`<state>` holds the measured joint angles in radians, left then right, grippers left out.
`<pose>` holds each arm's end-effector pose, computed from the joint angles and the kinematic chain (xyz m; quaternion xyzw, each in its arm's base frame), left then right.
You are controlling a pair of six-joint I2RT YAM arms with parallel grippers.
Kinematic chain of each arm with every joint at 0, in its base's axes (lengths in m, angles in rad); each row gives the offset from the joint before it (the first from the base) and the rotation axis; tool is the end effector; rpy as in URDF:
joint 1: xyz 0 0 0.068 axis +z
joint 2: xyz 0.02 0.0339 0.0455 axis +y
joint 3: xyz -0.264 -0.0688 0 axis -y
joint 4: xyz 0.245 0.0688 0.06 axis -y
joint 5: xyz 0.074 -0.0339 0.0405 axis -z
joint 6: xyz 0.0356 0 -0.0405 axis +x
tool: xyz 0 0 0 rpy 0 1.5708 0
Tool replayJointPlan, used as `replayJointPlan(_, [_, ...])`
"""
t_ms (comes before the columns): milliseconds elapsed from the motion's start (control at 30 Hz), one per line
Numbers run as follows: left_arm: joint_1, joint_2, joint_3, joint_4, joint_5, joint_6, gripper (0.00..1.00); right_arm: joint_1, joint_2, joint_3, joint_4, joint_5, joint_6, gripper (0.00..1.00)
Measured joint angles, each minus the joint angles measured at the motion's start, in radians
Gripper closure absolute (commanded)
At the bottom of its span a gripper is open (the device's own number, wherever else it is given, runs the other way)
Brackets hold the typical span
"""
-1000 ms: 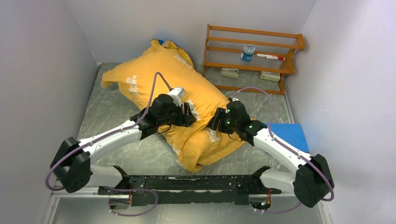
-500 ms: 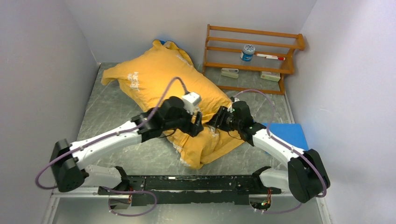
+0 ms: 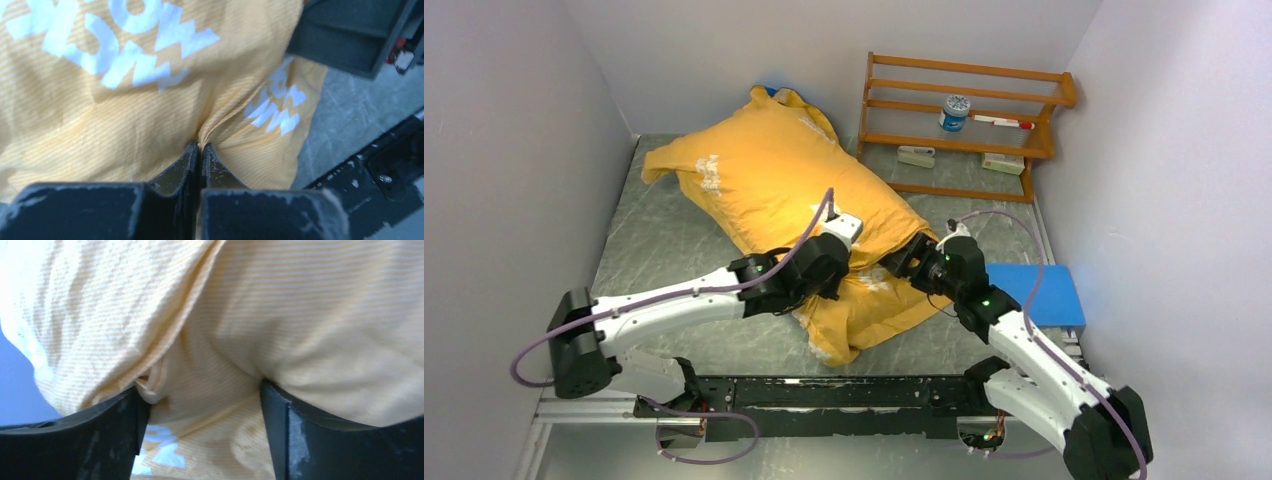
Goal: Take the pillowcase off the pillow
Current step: Remove the pillow from the pillowcase.
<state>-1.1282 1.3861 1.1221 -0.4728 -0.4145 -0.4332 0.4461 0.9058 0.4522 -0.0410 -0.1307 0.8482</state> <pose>0.1426 -0.2673 0.2954 0.2263 0.8696 -0.1453 0.4140 0.1783 0.0904 0.2159 0.1383 0.8463 0.3531 0.3742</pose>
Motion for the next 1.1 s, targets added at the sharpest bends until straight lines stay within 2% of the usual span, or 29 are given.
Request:
replayJointPlan(100, [-0.006, -0.069, -0.036, 0.019, 0.034, -0.005, 0.95, 0.0, -0.08, 0.038, -0.133, 0.106, -0.001, 0.01])
replayJointPlan(200, [-0.033, -0.12, -0.087, 0.03, 0.077, -0.004, 0.95, -0.011, -0.146, 0.041, -0.233, 0.232, -0.001, 0.0])
replayJointPlan(267, [-0.069, -0.129, -0.118, 0.033, 0.088, 0.003, 0.95, -0.019, -0.16, 0.013, -0.24, 0.256, -0.009, 0.0])
replayJointPlan(333, [-0.122, -0.117, -0.135, 0.031, 0.082, 0.007, 0.95, -0.024, -0.118, -0.017, -0.2, 0.212, -0.017, 0.02])
replayJointPlan(467, [-0.267, -0.077, -0.134, 0.019, 0.002, 0.007, 0.95, -0.037, 0.122, 0.002, -0.068, 0.043, -0.032, 0.14])
replayJointPlan(533, [-0.338, -0.047, -0.114, -0.009, -0.056, -0.001, 0.95, -0.043, 0.264, 0.05, 0.006, -0.08, -0.059, 0.18])
replayJointPlan(600, [-0.408, -0.015, -0.086, -0.019, -0.054, -0.036, 0.95, -0.047, 0.376, 0.108, 0.066, -0.188, -0.076, 0.22])
replayJointPlan(667, [-0.49, 0.02, -0.042, -0.033, -0.075, -0.088, 0.95, -0.042, 0.484, 0.202, 0.111, -0.278, -0.094, 0.22])
replayJointPlan(733, [-0.544, 0.037, -0.006, -0.076, -0.129, -0.161, 0.94, -0.029, 0.541, 0.285, 0.111, -0.299, -0.112, 0.22])
replayJointPlan(767, [-0.547, 0.037, 0.005, -0.102, -0.162, -0.194, 0.88, -0.022, 0.549, 0.311, 0.096, -0.287, -0.117, 0.21])
replayJointPlan(867, [-0.519, 0.015, 0.024, -0.185, -0.269, -0.279, 0.5, -0.004, 0.533, 0.344, 0.044, -0.21, -0.119, 0.19])
replayJointPlan(933, [-0.492, -0.028, 0.024, -0.221, -0.319, -0.3, 0.33, 0.003, 0.51, 0.344, 0.008, -0.15, -0.112, 0.19])
replayJointPlan(967, [-0.472, -0.059, 0.024, -0.225, -0.336, -0.299, 0.28, 0.004, 0.498, 0.344, -0.009, -0.122, -0.109, 0.19])
replayJointPlan(1100, [-0.325, -0.172, 0.034, -0.203, -0.318, -0.223, 0.23, 0.007, 0.451, 0.337, -0.04, -0.057, -0.108, 0.18])
